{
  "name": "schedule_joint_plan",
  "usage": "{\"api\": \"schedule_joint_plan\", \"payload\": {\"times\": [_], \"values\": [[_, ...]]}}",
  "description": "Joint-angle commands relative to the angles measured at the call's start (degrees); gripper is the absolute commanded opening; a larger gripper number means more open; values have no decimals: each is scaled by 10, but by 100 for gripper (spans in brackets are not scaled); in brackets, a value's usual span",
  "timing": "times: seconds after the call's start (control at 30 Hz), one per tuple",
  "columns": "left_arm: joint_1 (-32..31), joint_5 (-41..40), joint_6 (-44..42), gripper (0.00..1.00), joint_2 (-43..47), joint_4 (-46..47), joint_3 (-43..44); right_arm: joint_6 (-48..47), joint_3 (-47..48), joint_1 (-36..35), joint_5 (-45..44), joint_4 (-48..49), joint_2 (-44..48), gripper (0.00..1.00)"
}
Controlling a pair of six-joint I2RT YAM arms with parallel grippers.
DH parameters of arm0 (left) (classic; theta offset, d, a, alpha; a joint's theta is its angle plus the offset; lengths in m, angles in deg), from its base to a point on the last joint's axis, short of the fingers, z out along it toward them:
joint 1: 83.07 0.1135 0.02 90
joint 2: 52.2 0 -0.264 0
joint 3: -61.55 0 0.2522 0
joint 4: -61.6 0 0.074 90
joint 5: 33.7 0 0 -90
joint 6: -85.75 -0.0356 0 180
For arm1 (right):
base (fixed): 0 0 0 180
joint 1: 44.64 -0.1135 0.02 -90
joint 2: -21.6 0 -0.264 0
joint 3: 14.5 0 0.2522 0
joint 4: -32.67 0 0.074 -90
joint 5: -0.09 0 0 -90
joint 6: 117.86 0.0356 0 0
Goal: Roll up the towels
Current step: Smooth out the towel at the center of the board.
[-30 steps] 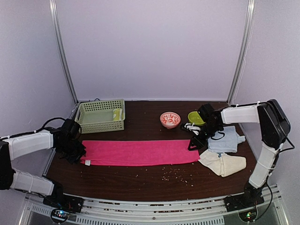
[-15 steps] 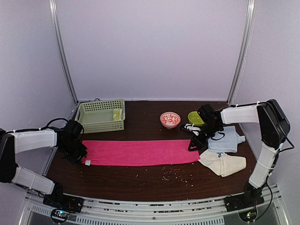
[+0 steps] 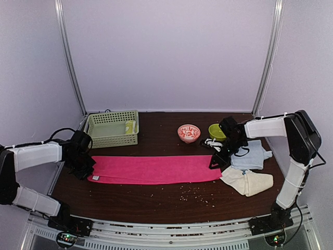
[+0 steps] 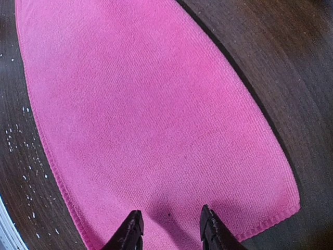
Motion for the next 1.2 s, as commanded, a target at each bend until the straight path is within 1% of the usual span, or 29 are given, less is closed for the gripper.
{"api": "schedule_joint_plan", "payload": {"times": [0.0,0.23,0.47,0.6,0.7,0.8,0.93,1.0,1.1,1.17], "values": [[4,-20,-20,0,38,-35,38,-13,-19,-3,-3,-9,0,38],[4,-9,-30,0,67,-83,49,-16,-21,-4,-20,-11,-12,38],[4,-19,-49,0,61,-126,44,-12,-21,-4,-38,-10,-19,38],[4,-21,-49,0,55,-132,37,-11,-21,-4,-38,-10,-22,38],[4,-21,-50,0,42,-113,26,-10,-17,-4,-34,-12,-26,38],[4,-9,-76,0,8,-103,22,-11,-15,-4,-34,-15,-28,38],[4,-24,-82,0,-29,-100,21,-20,-17,-3,-22,-24,-21,38],[4,-28,-89,10,-35,-85,18,-22,-18,-4,-13,-27,-12,38],[4,-31,-98,13,-36,-89,28,-27,-14,-5,-6,-38,0,38],[4,-32,-101,17,-24,-109,40,-29,-11,-5,3,-53,12,38]]}}
